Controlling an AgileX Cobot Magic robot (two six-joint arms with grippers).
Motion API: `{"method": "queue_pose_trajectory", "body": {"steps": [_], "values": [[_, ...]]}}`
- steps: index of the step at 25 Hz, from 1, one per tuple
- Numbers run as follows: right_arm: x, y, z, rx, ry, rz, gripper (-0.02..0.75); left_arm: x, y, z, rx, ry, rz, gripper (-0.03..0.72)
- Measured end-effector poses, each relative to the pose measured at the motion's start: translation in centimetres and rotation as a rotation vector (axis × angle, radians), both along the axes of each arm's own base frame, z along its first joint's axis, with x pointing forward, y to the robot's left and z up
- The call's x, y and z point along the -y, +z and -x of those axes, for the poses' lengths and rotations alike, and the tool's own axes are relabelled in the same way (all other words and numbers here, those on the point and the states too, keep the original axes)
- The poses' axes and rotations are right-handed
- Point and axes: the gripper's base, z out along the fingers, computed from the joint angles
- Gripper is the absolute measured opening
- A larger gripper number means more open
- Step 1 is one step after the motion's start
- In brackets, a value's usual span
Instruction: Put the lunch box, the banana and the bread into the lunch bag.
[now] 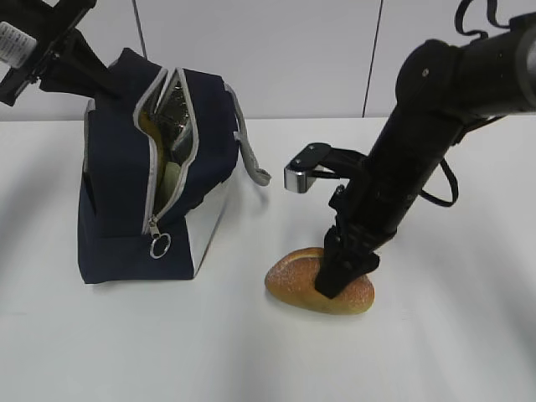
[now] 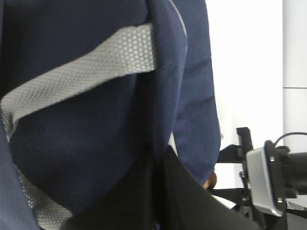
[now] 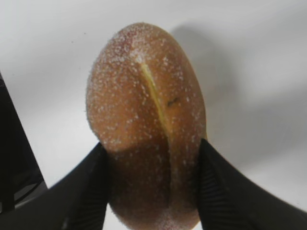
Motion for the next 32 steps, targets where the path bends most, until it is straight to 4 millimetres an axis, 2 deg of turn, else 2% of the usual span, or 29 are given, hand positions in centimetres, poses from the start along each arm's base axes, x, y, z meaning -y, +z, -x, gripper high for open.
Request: {"method": "queue_pose_trajectory", "body": {"steps": [4,9,13,16,19,22,29,32], "values": [[-0.2,3.6,-1.7,0.013,-0.034,0.044,0.363,0.0,0.0,0.0,0.0,0.0,0.0,-0.003],[-0.3,9.6,-4.8,0.205,-0.142,0.075,0.363,0.0,0.0,0.0,0.0,0.0,0.0,-0.003],[-0.7,14.2,-5.9,0.323,-0.213,0.002,0.363,0.0,0.0,0.0,0.0,0.0,0.0,-0.003],[-1.5,16.1,-5.9,0.327,-0.243,-0.108,0.363,0.0,0.0,0.0,0.0,0.0,0.0,-0.003],[-2.5,16.4,-5.7,0.268,-0.259,-0.222,0.362,0.0,0.0,0.0,0.0,0.0,0.0,-0.003],[-3.6,15.9,-5.8,0.203,-0.265,-0.305,0.363,0.0,0.0,0.0,0.0,0.0,0.0,-0.003],[-8.1,12.4,-6.4,0.163,-0.249,-0.35,0.364,0.0,0.0,0.0,-0.001,0.0,0.001,-0.003],[-9.7,10.9,-6.9,0.16,-0.285,-0.363,0.387,0.0,0.0,0.0,-0.001,-0.001,0.003,-0.003]]}}
